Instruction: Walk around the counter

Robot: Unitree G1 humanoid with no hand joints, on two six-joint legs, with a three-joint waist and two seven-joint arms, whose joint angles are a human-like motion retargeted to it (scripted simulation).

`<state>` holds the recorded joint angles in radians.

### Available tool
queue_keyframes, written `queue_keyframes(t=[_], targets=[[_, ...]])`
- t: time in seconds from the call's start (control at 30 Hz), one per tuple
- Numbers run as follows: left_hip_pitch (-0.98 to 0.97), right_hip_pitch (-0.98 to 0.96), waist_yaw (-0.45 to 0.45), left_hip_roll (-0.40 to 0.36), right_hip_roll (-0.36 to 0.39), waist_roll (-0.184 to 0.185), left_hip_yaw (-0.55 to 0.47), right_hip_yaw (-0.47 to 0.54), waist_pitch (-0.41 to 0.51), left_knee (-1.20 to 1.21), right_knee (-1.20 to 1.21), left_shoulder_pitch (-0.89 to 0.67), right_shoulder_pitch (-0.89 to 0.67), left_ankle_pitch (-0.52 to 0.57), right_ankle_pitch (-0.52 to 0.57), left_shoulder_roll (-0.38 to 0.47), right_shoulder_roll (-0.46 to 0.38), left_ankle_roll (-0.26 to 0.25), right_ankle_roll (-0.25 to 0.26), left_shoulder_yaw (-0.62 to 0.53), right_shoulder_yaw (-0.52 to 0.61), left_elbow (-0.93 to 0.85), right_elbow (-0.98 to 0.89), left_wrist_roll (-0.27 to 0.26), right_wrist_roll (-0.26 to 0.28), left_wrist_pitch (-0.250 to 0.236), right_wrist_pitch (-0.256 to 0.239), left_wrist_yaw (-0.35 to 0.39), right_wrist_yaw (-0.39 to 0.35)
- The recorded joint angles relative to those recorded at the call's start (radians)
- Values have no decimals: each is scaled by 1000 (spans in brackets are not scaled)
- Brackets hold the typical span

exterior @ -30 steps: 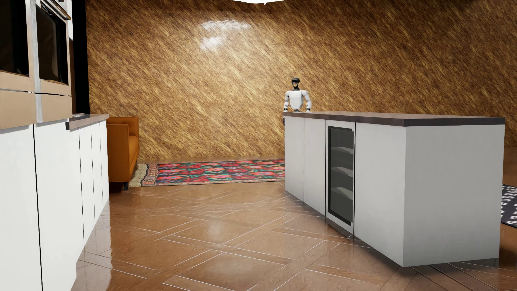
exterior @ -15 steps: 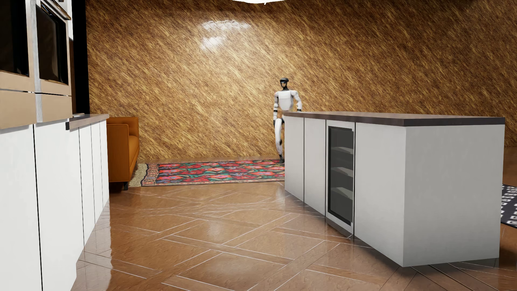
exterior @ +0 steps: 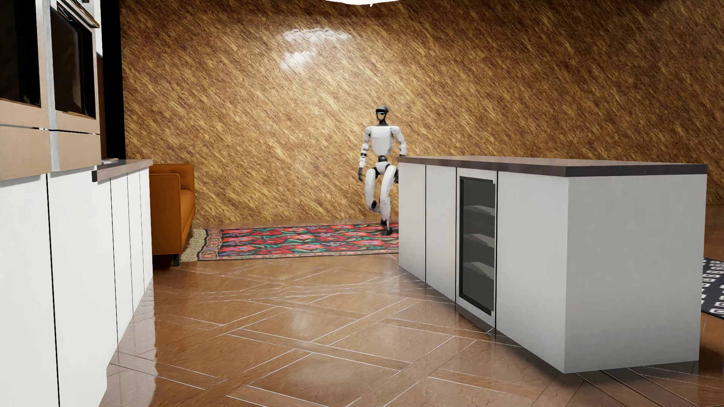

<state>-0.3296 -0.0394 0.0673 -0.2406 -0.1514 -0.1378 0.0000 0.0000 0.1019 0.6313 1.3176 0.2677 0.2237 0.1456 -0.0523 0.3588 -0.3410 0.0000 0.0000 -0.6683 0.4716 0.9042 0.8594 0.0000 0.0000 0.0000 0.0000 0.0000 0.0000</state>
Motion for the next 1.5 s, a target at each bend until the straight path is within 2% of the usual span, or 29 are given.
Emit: queue_keyframes(t=[0.03,0.1,0.2,0.27,0.33,0.4,0.43,0.5,0.57,0.63,0.67,0.73,0.77,0.8,0.83,0.87,0.9,0.93,0.97,1.03,1.13,1.2,1.23,1.27,1.3,1.33,1.37,1.4,1.5], targets=[[105,-91,-57,9,11,20,0,0,12,-41,49,-34,9,-77,-109,-1,0,0,0,6,16,2,9,0,0,0,0,0,0],[287,-250,-180,29,28,58,0,0,13,-126,-79,-87,44,-236,-200,17,-6,0,0,28,17,-55,10,0,0,0,0,0,0],[526,-370,-278,69,26,84,0,0,0,-227,-566,-174,90,-476,-104,46,-13,0,0,94,-3,-129,17,0,0,0,0,0,0],[597,-408,-310,82,20,91,0,0,-36,-225,-813,-220,98,-520,-28,59,-12,0,0,133,6,-154,46,0,0,0,0,0,0],[665,-433,-343,118,43,107,0,0,-35,-162,-735,-212,103,-428,-73,61,-9,0,0,154,9,-180,80,0,0,0,0,0,0],[621,-432,-357,171,83,136,0,0,-63,84,-583,-153,110,-182,-25,20,-4,0,0,196,19,-152,134,0,0,0,0,0,0],[552,-383,-342,202,120,151,0,0,-52,300,-526,-125,112,-55,-69,-2,3,0,0,189,7,-117,157,0,0,0,0,0,0],[315,-225,-269,216,153,157,0,0,-23,705,-567,-107,90,-51,-144,-16,4,0,0,112,14,-83,149,0,0,0,0,0,0],[121,-67,-142,184,138,121,0,0,-4,634,-661,-82,58,8,-158,-27,-7,0,0,42,23,-35,100,0,0,0,0,0,0],[-1,85,-56,165,128,98,0,0,4,228,-756,-34,18,171,-178,-21,-23,0,0,35,12,5,23,0,0,0,0,0,0],[-33,146,-29,163,128,92,0,0,-1,23,-787,-14,7,130,-193,-13,-34,0,0,26,-11,14,-34,0,0,0,0,0,0],[-71,231,6,151,113,80,0,0,-16,-158,-790,17,-12,-258,-231,0,-54,0,0,-7,-67,30,-105,0,0,0,0,0,0],[-92,262,19,142,109,72,0,0,-20,-151,-767,35,-7,-236,-229,15,-58,0,0,-31,-93,16,-117,0,0,0,0,0,0],[-101,282,25,125,103,64,0,0,-25,-108,-717,52,8,-104,-184,20,-55,0,0,-36,-120,18,-117,0,0,0,0,0,0],[-87,269,17,93,78,45,0,0,-33,-63,-603,70,32,-1,-81,20,-47,0,0,-31,-146,22,-108,0,0,0,0,0,0],[-65,182,-6,52,41,26,0,0,-41,-18,-390,74,44,47,50,18,-38,0,0,-38,-138,34,-68,0,0,0,0,0,0],[-10,78,-42,28,29,20,0,0,-36,10,-173,68,54,19,72,19,-34,0,0,-44,-121,44,-31,0,0,0,0,0,0],[79,-25,-69,9,11,3,0,0,-16,-11,-34,58,55,-46,-44,25,-30,0,0,-39,-100,29,-4,0,0,0,0,0,0],[182,-116,-106,14,19,7,0,0,3,-53,-20,37,54,-117,-133,26,-24,0,0,-36,-65,26,18,0,0,0,0,0,0],[348,-235,-217,34,40,37,0,0,14,-111,-266,-18,82,-246,-188,38,-24,0,0,-25,-25,13,39,0,0,0,0,0,0],[517,-366,-313,66,43,88,0,0,-19,-194,-766,-86,141,-448,-100,48,-40,0,0,74,-64,-63,37,0,0,0,0,0,0],[588,-432,-370,83,8,123,0,0,-44,-158,-762,-115,173,-501,-66,61,-47,0,0,98,-77,-93,51,0,0,0,0,0,0],[622,-438,-403,99,20,147,0,0,-37,-80,-669,-102,182,-467,-16,53,-56,0,0,130,-75,-119,65,0,0,0,0,0,0],[592,-456,-416,122,43,180,0,0,-41,72,-563,-101,188,-323,6,45,-48,0,0,182,-107,-136,85,0,0,0,0,0,0],[532,-415,-412,135,52,205,0,0,-31,278,-501,-95,173,-113,-29,19,-49,0,0,128,-75,-91,125,0,0,0,0,0,0],[440,-372,-372,143,52,207,0,0,-23,466,-476,-96,159,23,-76,11,-39,0,0,102,-68,-80,148,0,0,0,0,0,0],[337,-304,-326,158,47,205,0,0,-15,574,-491,-98,147,71,-107,2,-26,0,0,63,-63,-69,154,0,0,0,0,0,0],[235,-216,-281,150,21,182,0,0,-8,594,-532,-87,143,76,-121,-8,-13,0,0,44,-56,-57,140,0,0,0,0,0,0],[-57,55,-117,153,-20,126,0,0,-13,307,-691,-26,149,126,-217,-28,-15,0,0,20,-34,-1,12,0,0,0,0,0,0]])
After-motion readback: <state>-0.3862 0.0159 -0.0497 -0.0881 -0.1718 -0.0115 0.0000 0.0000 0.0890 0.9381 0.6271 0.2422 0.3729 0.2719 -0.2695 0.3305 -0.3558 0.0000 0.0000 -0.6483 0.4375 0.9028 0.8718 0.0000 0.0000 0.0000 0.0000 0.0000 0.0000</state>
